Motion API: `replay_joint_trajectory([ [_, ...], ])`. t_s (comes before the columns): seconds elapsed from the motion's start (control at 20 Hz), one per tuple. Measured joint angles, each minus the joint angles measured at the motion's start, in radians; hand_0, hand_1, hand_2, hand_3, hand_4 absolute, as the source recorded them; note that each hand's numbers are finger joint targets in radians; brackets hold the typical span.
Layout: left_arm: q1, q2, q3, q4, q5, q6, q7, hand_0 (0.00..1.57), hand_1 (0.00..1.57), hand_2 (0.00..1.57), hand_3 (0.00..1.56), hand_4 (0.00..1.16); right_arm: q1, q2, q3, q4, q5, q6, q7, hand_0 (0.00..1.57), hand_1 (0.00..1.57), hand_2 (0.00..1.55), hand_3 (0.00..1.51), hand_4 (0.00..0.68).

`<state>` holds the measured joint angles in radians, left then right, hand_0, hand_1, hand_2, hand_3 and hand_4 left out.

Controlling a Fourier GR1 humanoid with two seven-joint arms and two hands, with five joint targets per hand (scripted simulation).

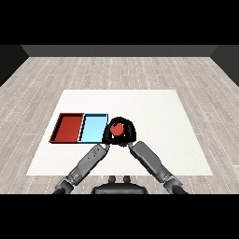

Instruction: Pick the red can and put it in the red box

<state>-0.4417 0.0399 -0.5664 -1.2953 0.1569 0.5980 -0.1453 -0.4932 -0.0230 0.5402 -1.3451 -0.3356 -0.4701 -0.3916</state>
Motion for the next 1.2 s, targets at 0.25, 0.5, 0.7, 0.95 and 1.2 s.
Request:
replay_joint_trajectory([
  [0.25,0.006,-0.012,0.007,-0.003,0.016,-0.017,-0.033,1.57,1.57,1.57,1.49,1.14,0.025,0.004,-0.015,-0.043,-0.014,0.053,0.026,0.00,0.00,0.00,0.00,0.000],
  [0.5,-0.013,-0.014,0.004,0.006,0.039,-0.010,-0.052,1.57,1.57,1.57,1.49,1.15,0.029,0.004,-0.029,-0.065,0.008,0.075,0.045,0.00,0.00,0.00,0.00,0.000],
  [0.7,0.006,-0.023,0.010,-0.027,-0.005,-0.006,-0.022,1.57,1.57,1.57,1.48,1.15,0.041,0.012,-0.043,-0.091,0.045,0.093,0.061,0.00,0.00,0.00,0.00,0.000],
  [0.95,0.027,-0.029,0.004,-0.026,-0.016,-0.003,-0.028,1.57,1.57,1.57,1.48,1.15,0.037,0.018,-0.078,-0.090,0.094,0.107,0.069,0.00,0.00,0.00,0.00,0.000],
  [1.2,0.067,-0.022,0.043,-0.018,-0.016,-0.067,-0.046,1.57,1.57,1.57,1.49,1.13,0.041,-0.013,-0.140,-0.186,0.131,0.097,0.120,0.00,0.00,0.00,0.00,0.000],
])
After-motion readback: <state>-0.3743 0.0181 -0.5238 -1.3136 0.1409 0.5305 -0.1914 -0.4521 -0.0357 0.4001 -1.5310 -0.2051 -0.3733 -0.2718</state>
